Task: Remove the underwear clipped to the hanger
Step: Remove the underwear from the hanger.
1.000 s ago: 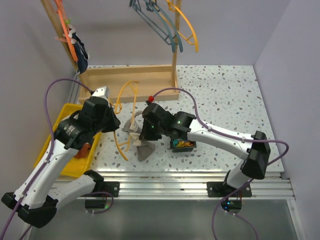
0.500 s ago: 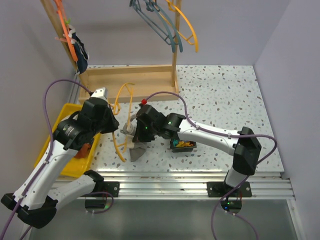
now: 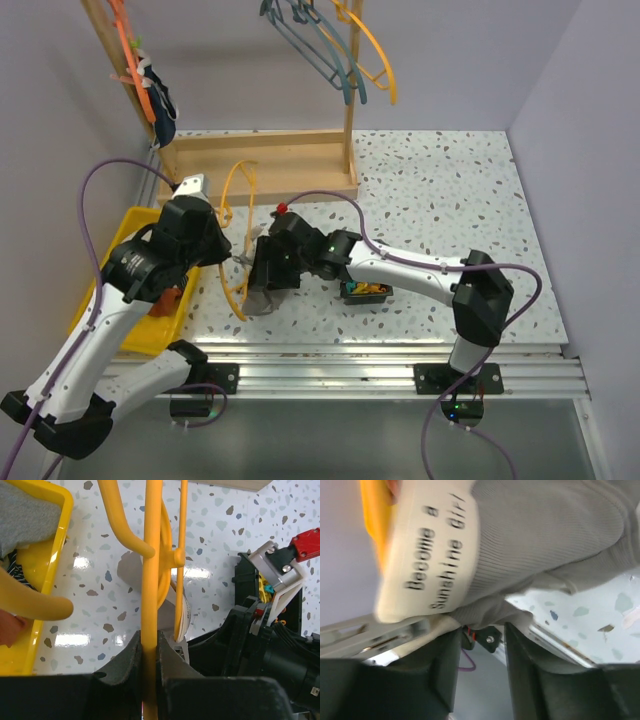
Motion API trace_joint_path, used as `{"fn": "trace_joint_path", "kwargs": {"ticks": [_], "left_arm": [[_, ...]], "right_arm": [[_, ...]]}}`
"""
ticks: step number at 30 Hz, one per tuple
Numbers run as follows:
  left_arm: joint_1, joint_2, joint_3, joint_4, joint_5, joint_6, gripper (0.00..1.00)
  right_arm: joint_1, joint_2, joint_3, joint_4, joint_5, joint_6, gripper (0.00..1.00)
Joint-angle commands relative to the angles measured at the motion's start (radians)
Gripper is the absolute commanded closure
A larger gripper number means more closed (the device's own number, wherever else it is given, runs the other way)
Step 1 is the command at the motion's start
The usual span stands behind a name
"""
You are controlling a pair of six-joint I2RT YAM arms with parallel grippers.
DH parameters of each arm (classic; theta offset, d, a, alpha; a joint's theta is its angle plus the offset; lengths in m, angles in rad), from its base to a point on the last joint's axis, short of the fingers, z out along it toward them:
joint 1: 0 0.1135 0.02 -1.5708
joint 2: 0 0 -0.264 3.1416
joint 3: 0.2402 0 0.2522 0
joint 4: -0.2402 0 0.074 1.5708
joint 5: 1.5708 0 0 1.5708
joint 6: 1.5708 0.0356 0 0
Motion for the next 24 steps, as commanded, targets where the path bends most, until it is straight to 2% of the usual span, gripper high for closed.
{"fn": "trace_joint_path", "kwargs": {"ticks": [1,2,5,8,11,15,24], "left_arm": [[0.005,-0.023,0.051,0.068,-0.022,0.0,1.0],[0.005,-0.024,0.048,0.067,-0.025,0.002,1.0],[0.004,-0.021,0.04,0.07,-0.027,0.005,1.0],[0.004,-0.015,0.039,0.073,-0.027,0.011,1.0],[0.005,-0.008,0.037,0.077,-0.027,0.012,1.0],[0.005,0.0,0.025,0.096,-0.013,0.011,1.0],[0.004,0.017,0.028,0.103,0.0,0.012,1.0]], "right_arm": [[-0.007,-0.039,0.001,-0.055,0.005,-0.014,0.38],[-0.007,-0.052,0.006,-0.084,0.016,-0.024,0.3],[-0.008,-0.109,0.013,-0.178,0.051,-0.05,0.15],[-0.007,-0.146,0.026,-0.27,0.085,-0.073,0.06],[-0.007,-0.193,0.027,-0.288,0.102,-0.087,0.03],[-0.005,-0.205,0.108,-0.304,0.122,-0.122,0.02],[-0.001,-0.093,0.282,-0.299,0.139,-0.139,0.02]]}}
